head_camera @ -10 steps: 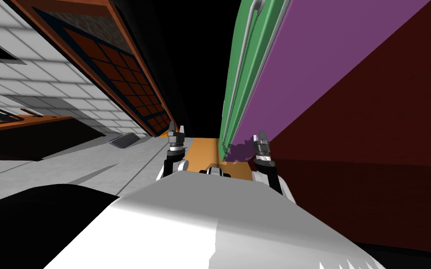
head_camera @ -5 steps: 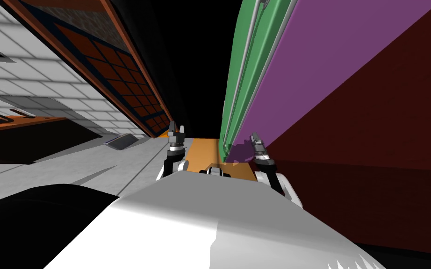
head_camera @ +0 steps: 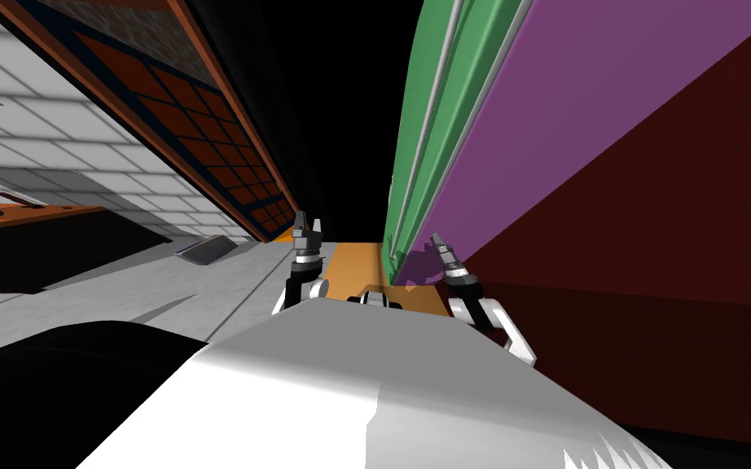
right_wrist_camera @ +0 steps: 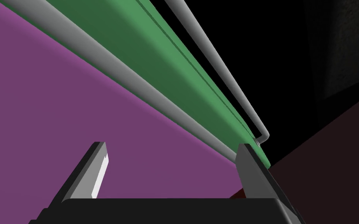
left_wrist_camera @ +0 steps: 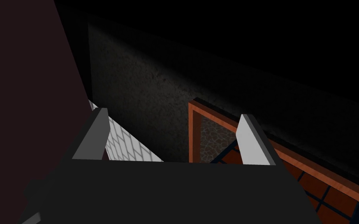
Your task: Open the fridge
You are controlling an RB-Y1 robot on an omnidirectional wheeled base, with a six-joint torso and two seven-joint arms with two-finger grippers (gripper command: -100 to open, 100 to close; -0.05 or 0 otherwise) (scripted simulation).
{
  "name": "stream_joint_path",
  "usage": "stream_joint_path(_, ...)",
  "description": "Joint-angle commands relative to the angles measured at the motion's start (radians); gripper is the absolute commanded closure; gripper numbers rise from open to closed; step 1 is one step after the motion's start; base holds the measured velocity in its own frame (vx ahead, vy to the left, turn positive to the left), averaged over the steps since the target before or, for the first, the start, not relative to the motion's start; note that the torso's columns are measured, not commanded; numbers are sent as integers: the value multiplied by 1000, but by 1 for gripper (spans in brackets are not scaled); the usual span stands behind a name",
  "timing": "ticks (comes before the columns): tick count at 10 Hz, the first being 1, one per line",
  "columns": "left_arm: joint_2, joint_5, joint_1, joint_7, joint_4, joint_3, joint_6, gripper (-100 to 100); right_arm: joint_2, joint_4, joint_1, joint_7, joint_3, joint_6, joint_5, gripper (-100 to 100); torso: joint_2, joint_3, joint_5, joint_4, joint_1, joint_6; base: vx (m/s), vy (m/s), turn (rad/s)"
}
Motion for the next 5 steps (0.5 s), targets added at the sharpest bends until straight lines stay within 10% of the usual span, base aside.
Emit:
stream_joint_path(1, 0, 0, 0, 0, 0, 0, 0, 0, -57, 20, -10, -14, -6, 17, 80, -100, 0, 0, 0, 0, 0, 0, 58, 45, -16)
stream_joint_path(5, 0, 0, 0, 0, 0, 0, 0, 0, -157, 55, -33, -41, -17, 51, 200, -100, -1, -1, 0, 0, 1, 0, 71, 48, -23)
